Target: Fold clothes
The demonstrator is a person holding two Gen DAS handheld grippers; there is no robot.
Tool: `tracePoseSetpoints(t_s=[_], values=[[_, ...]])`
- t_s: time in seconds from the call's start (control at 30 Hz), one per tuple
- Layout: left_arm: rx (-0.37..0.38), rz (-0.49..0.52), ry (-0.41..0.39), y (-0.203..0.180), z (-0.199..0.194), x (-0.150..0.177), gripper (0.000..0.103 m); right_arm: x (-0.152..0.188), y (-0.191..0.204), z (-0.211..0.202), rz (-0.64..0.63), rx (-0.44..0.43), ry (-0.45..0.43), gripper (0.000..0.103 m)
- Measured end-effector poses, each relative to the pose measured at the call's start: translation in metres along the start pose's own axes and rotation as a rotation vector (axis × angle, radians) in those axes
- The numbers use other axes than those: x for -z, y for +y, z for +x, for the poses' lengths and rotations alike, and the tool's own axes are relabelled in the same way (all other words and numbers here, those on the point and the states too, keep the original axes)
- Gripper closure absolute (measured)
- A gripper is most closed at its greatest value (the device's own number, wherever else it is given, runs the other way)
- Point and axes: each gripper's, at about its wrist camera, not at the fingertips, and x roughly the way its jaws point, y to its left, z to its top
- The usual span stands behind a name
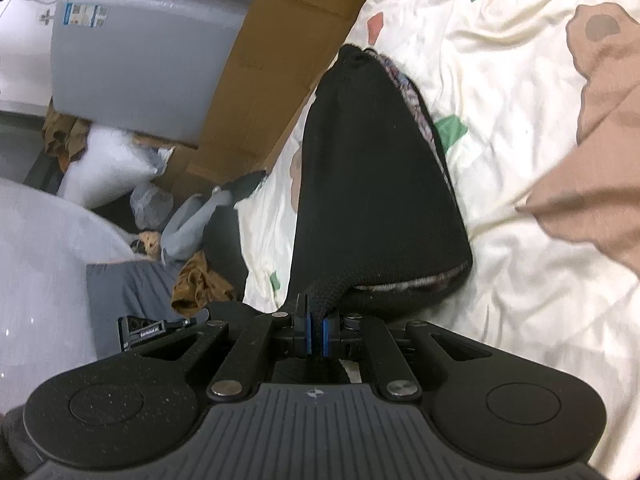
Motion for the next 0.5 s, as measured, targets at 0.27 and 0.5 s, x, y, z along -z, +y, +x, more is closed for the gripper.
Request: tracePoseSetpoints(t_s=[0.27, 0.5], values=[[-0.034, 0.032, 0.001, -0.003, 0.020, -0.025, 0.098, -0.023, -0.009, 0.017, 0.006, 0.050, -0.027, 0.099], [-0.089, 0.069, 0.075, -0.011, 0.043, -0.055, 0.097, -0.041, -0.013, 0.026, 0.021, 0.092, -0.040, 0.099]])
